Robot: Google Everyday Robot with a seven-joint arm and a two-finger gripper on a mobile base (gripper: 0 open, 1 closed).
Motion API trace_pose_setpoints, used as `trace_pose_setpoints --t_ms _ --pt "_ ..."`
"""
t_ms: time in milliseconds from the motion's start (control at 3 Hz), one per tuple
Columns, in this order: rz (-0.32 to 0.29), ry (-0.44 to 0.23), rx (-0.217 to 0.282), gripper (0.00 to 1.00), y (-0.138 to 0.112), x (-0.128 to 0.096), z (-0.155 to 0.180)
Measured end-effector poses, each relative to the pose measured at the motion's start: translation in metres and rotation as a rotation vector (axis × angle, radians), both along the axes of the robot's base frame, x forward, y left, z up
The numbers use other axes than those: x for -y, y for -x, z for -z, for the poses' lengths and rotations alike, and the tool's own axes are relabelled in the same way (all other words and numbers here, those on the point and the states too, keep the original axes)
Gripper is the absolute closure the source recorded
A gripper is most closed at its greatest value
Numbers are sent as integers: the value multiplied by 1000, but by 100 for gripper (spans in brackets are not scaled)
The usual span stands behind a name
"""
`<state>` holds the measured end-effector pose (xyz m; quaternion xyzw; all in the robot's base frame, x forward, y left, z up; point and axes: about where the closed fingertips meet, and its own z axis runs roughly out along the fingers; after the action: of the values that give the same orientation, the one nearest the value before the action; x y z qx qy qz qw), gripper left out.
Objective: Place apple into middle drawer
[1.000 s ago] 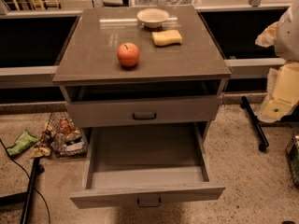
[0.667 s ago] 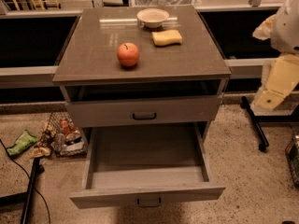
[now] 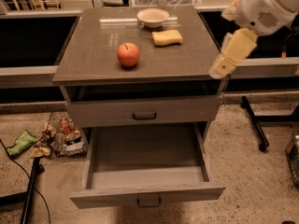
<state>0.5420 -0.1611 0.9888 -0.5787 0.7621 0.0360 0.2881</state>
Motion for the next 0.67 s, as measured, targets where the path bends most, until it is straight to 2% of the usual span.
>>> trace_pose_setpoints --t_ms 333,667 --pt "5 -146 7 0 -38 -33 4" --pt "4 -147 6 0 -38 -34 5"
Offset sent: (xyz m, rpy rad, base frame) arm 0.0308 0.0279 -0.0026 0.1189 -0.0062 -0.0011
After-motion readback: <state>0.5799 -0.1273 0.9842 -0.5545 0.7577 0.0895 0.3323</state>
